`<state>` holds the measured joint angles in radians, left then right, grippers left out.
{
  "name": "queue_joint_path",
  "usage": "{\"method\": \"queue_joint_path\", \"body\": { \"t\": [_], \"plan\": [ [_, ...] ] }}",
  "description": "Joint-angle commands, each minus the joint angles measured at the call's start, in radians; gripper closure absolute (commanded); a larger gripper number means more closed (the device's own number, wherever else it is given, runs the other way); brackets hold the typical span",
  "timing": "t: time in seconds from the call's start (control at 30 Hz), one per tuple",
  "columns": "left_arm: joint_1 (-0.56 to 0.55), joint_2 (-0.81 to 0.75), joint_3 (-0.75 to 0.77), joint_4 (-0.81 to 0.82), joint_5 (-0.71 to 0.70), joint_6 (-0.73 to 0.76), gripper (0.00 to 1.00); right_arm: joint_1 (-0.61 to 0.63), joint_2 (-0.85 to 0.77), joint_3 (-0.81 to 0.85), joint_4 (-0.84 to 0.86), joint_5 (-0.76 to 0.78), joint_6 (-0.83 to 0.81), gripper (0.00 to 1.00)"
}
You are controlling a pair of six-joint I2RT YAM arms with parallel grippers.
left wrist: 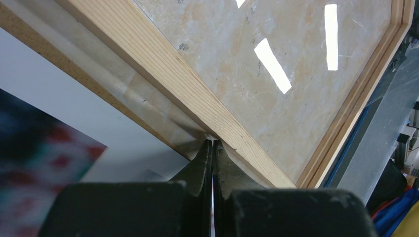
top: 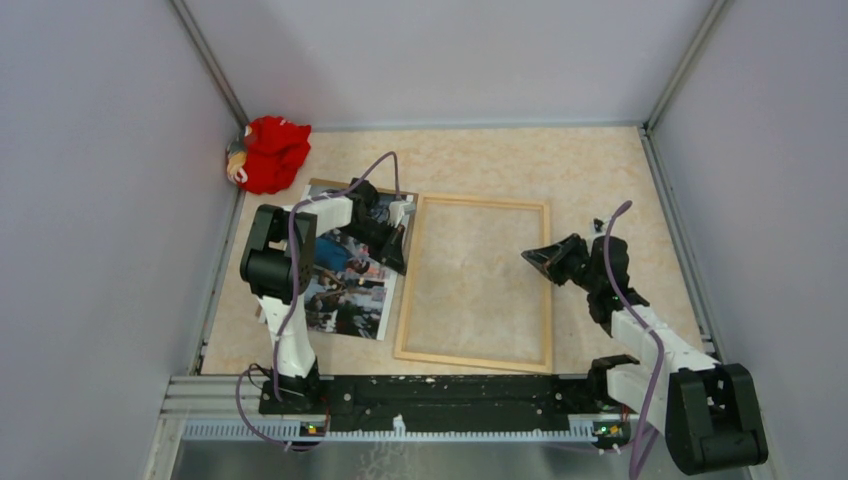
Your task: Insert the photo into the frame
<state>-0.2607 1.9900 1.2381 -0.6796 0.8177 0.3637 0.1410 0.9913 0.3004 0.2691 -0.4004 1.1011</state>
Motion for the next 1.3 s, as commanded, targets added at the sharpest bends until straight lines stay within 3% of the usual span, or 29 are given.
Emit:
{"method": "queue_joint_path", "body": {
  "t": [0.0,0.43,0.77,1.0,1.27],
  "plan": [
    [-0.015,0.009,0.005,0.028,0.003,0.003,1.00,0.000,0.014,-0.026,0.045,0.001,-0.012,1.00],
    [-0.020,0.012,-0.002,0.032,0.010,0.008,1.00,0.001,0.061,-0.067,0.053,0.057,-0.109,1.00],
    [-0.032,0.016,0.007,0.031,0.007,0.005,1.00,0.083,0.124,-0.044,0.084,0.106,-0.110,1.00],
    [-0.031,0.010,0.008,0.021,-0.003,0.012,1.00,0.096,0.087,0.073,-0.165,0.177,-0.255,1.00],
    [-0.031,0.016,0.009,0.018,-0.009,0.014,1.00,0.126,0.079,0.171,-0.369,0.212,-0.360,0.78]
  ]
}}
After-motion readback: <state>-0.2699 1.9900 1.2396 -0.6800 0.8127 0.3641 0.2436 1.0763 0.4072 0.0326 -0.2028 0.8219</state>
